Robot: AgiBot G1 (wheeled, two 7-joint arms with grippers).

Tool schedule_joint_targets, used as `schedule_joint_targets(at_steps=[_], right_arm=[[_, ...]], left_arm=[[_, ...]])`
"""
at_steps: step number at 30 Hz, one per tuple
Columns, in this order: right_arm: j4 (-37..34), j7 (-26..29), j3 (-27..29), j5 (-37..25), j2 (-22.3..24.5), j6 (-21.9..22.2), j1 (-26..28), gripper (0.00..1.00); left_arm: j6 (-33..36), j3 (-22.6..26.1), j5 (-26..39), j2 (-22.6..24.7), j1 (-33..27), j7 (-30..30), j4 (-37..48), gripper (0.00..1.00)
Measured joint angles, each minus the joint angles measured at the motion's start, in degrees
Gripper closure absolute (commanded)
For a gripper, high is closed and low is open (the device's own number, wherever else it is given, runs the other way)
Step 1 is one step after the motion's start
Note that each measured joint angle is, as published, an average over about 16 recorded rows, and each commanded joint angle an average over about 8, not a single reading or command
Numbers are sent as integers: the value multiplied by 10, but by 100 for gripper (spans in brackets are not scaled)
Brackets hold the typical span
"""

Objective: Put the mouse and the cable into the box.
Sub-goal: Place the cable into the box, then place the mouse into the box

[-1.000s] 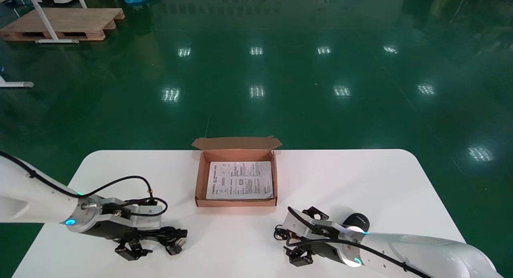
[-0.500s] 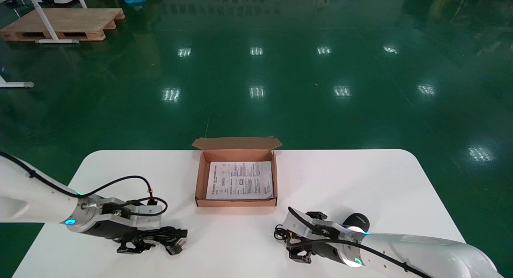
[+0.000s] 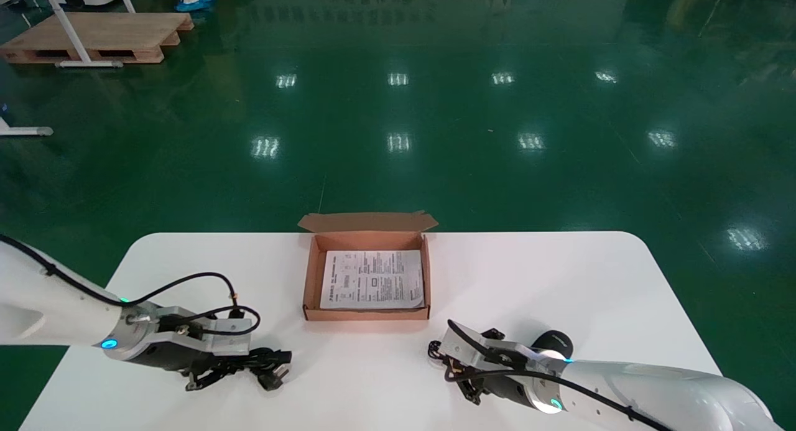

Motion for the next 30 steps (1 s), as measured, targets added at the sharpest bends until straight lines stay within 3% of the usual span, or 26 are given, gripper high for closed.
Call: schedule_joint_targets(at_steps=[15,23,30], right_arm=[[-16,10,15,2,-1,15,30,100],[-90,12,47,-13,-13,85,129,100],[-181,-7,71,-25,-28,159,232,100]], left_arm=[[5,-3,-3,-10,-32,14,-21,100],[9,-27,-37,-8,-81,39,-56,100],[-20,-66,-96,34,-84,58,-55,100]])
